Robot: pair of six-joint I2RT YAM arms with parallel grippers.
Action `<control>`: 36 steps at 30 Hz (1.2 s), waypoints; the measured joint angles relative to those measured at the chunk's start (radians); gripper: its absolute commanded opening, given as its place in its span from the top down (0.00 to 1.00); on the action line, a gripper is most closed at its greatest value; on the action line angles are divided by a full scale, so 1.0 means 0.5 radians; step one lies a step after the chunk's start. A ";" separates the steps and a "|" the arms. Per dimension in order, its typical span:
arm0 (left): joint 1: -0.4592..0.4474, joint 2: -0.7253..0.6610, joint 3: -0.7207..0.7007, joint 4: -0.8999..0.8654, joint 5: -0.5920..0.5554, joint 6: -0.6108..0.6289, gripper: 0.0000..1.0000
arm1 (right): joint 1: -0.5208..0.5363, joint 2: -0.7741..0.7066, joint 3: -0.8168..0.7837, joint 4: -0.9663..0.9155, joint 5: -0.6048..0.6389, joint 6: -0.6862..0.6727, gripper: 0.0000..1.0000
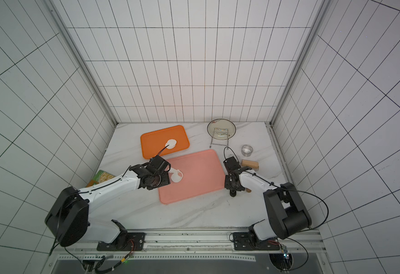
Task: Roll out the dumpling wrappers from the dough
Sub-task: Place the spatula at the center of the board, then reset both arms
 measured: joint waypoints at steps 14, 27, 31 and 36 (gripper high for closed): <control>0.156 -0.062 -0.037 -0.003 -0.005 0.042 0.28 | -0.001 -0.085 0.002 -0.081 -0.001 0.037 0.42; 0.433 -0.149 0.269 -0.067 -0.233 0.211 0.01 | -0.069 -0.247 0.604 -0.148 0.239 -0.169 0.01; 0.597 -0.180 0.362 0.003 -0.428 0.332 0.01 | -0.220 -0.175 0.759 -0.032 0.317 -0.225 0.01; 0.940 -0.187 0.384 0.140 -0.481 0.466 0.01 | -0.491 -0.097 0.784 0.117 0.302 -0.231 0.01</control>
